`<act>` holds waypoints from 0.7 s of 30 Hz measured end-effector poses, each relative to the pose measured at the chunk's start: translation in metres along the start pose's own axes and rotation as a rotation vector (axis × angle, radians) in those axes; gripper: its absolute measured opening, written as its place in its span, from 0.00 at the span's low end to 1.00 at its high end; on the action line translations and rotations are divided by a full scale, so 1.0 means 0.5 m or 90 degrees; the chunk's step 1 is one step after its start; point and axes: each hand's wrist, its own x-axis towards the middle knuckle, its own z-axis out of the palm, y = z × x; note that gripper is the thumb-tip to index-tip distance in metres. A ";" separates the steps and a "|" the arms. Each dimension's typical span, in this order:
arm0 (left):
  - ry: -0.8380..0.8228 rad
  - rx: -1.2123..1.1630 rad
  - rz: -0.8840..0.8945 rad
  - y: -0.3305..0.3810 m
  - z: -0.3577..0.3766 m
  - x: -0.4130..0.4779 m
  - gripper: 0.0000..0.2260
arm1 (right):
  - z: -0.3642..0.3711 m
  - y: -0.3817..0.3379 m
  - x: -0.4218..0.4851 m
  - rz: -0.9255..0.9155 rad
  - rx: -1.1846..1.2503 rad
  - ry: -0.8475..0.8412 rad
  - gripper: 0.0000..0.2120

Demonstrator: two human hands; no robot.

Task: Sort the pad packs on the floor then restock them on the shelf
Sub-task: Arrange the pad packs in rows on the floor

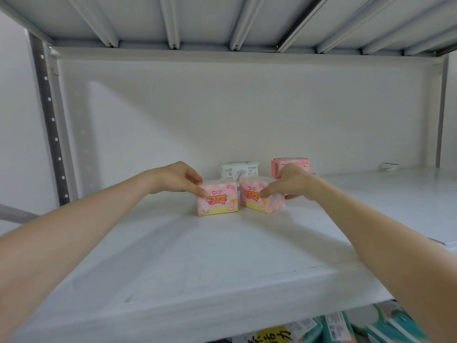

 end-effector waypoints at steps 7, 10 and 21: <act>0.021 -0.021 0.004 0.026 0.000 -0.081 0.25 | -0.024 0.017 -0.079 0.026 0.088 0.022 0.26; 0.038 -0.050 0.020 0.042 0.003 -0.111 0.23 | -0.041 0.029 -0.118 0.020 0.147 0.047 0.24; 0.134 -0.160 0.067 0.162 0.044 -0.253 0.19 | -0.141 0.093 -0.273 -0.055 0.371 0.089 0.14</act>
